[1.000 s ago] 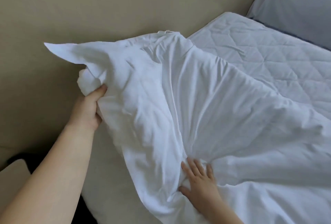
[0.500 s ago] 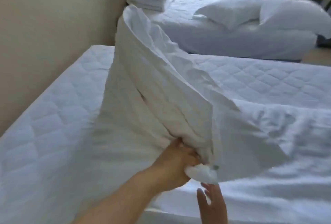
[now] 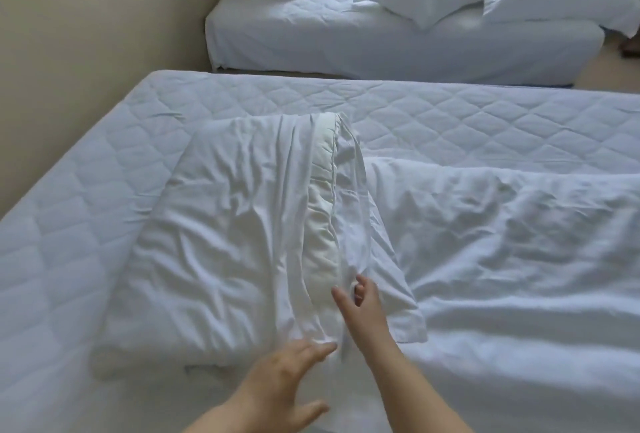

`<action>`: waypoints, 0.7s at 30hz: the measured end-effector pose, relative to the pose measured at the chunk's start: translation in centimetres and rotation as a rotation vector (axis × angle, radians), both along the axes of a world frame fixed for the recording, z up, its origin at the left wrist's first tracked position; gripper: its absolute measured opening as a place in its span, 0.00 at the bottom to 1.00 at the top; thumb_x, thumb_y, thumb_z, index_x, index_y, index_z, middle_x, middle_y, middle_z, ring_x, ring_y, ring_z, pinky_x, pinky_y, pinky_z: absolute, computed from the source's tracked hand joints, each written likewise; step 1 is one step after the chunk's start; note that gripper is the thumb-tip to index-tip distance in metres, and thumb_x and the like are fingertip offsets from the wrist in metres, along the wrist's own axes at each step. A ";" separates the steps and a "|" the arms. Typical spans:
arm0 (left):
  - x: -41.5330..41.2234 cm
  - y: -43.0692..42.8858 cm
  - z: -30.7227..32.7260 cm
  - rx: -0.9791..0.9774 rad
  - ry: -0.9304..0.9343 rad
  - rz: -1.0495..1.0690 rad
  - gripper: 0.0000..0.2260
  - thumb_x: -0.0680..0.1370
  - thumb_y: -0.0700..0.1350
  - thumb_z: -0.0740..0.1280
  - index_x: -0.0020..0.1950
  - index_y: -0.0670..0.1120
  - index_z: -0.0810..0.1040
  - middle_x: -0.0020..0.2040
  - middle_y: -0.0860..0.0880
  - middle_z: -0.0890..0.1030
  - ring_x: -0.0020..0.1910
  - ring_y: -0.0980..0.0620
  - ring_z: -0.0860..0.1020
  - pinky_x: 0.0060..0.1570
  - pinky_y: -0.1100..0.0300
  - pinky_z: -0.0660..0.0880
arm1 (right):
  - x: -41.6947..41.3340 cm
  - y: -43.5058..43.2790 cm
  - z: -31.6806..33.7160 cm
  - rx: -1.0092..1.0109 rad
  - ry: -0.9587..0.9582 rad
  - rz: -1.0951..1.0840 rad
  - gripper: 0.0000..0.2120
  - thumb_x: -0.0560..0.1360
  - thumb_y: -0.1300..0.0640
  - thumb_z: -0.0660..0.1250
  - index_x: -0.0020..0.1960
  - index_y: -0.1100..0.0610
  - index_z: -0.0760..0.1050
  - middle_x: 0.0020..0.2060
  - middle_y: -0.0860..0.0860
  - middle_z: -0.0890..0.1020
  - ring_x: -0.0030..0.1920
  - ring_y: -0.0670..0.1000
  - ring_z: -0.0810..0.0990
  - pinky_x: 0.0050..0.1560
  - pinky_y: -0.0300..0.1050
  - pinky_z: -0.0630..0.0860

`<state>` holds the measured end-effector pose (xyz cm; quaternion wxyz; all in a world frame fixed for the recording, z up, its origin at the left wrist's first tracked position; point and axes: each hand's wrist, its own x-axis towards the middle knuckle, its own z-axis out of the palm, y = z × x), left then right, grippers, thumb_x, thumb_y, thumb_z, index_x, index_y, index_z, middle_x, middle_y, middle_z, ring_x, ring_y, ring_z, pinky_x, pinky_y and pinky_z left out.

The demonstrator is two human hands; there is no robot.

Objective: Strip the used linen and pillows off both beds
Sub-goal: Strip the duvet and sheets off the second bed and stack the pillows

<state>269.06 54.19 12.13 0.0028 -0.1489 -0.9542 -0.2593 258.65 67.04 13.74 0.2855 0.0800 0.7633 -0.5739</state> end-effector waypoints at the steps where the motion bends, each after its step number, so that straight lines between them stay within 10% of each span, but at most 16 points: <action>1: 0.5 0.1 0.3 0.038 0.056 0.023 0.23 0.65 0.62 0.62 0.58 0.55 0.70 0.48 0.60 0.79 0.47 0.65 0.76 0.47 0.77 0.71 | -0.4 -1.0 0.1 0.006 -0.009 0.020 0.33 0.75 0.52 0.66 0.73 0.59 0.55 0.72 0.55 0.61 0.72 0.52 0.60 0.68 0.41 0.59; 7: 0.3 -5.1 1.0 0.063 0.369 0.577 0.12 0.77 0.55 0.56 0.53 0.50 0.73 0.51 0.49 0.78 0.49 0.54 0.73 0.61 0.76 0.60 | -1.5 -6.4 1.1 0.297 0.481 -0.085 0.36 0.66 0.34 0.55 0.70 0.51 0.65 0.74 0.52 0.55 0.75 0.53 0.48 0.69 0.41 0.40; 12: -0.3 -9.4 0.0 -0.095 -0.041 0.883 0.34 0.73 0.62 0.53 0.60 0.35 0.76 0.58 0.30 0.76 0.55 0.31 0.77 0.52 0.38 0.72 | -4.4 -10.6 0.8 0.554 0.308 0.404 0.27 0.73 0.42 0.62 0.67 0.56 0.65 0.66 0.54 0.70 0.69 0.55 0.64 0.68 0.48 0.58; 14: -0.8 -10.2 -0.5 -0.128 -0.056 0.872 0.44 0.73 0.70 0.42 0.62 0.34 0.75 0.61 0.31 0.74 0.58 0.30 0.75 0.55 0.37 0.70 | -6.0 -10.7 1.3 0.402 0.242 0.254 0.07 0.75 0.54 0.61 0.47 0.57 0.73 0.48 0.57 0.78 0.53 0.56 0.75 0.53 0.44 0.68; 16: -1.5 -11.0 -0.6 -0.084 -0.039 0.904 0.49 0.70 0.73 0.38 0.64 0.35 0.73 0.64 0.32 0.72 0.62 0.31 0.72 0.59 0.37 0.67 | -7.5 -9.7 1.9 0.185 0.252 0.052 0.16 0.75 0.61 0.60 0.30 0.55 0.65 0.29 0.54 0.71 0.36 0.54 0.70 0.35 0.40 0.65; 21: -2.9 -13.0 -0.7 -0.102 -0.023 0.809 0.41 0.75 0.68 0.40 0.64 0.38 0.73 0.62 0.34 0.75 0.66 0.45 0.67 0.65 0.53 0.58 | -7.0 -3.4 2.3 0.026 0.532 -0.422 0.11 0.76 0.61 0.64 0.35 0.55 0.73 0.28 0.46 0.73 0.30 0.38 0.73 0.33 0.26 0.67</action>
